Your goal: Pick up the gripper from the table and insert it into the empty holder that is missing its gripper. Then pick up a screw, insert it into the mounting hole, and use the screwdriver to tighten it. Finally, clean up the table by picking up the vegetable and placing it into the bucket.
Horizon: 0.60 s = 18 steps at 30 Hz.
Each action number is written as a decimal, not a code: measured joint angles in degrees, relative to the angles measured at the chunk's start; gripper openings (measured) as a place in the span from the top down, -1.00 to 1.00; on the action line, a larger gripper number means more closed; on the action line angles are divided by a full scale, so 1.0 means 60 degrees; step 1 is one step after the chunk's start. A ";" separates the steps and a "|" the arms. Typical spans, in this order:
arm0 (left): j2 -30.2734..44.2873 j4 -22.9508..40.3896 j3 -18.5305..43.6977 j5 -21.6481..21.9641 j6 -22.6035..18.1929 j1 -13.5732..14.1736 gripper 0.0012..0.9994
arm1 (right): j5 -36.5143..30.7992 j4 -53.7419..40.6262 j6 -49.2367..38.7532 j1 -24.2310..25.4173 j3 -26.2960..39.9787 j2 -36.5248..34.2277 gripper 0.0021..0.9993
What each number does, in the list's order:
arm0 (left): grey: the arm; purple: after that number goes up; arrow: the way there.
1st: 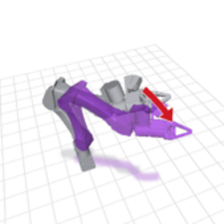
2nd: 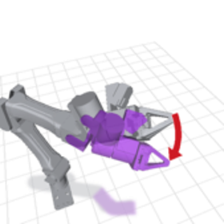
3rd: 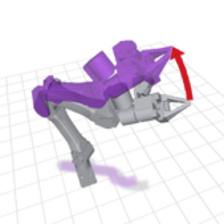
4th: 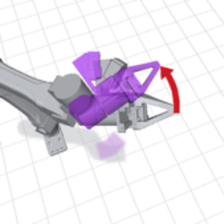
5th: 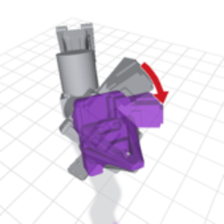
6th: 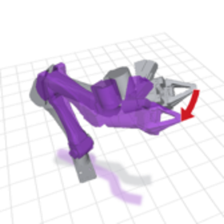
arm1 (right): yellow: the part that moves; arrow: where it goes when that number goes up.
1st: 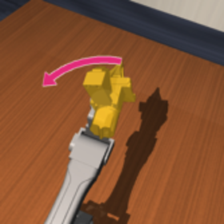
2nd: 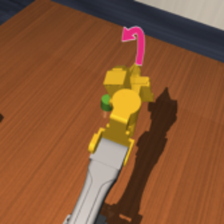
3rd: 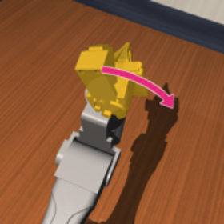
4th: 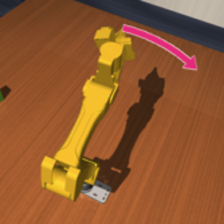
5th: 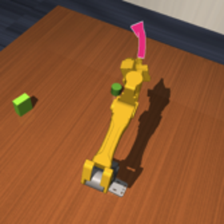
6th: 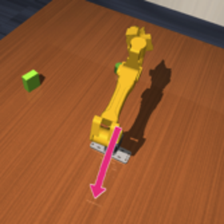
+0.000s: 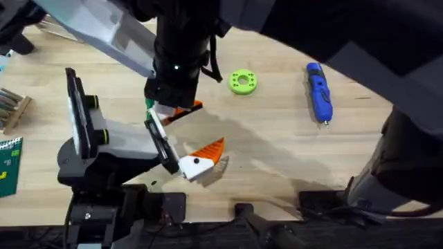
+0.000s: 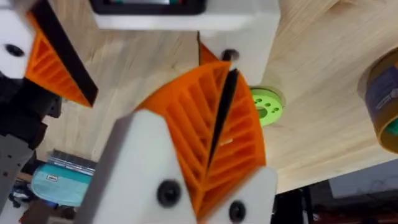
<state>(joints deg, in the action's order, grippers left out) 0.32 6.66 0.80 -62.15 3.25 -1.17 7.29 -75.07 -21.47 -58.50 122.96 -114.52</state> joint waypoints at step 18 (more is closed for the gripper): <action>0.0000 0.0007 0.0000 -0.0004 0.0117 0.0000 -0.97 | 0.0008 0.0091 0.0073 0.0000 0.0109 -0.0303 0.99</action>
<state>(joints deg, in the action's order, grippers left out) 0.32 6.70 0.80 -62.17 3.95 -1.17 7.33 -74.52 -21.04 -58.50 123.61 -116.33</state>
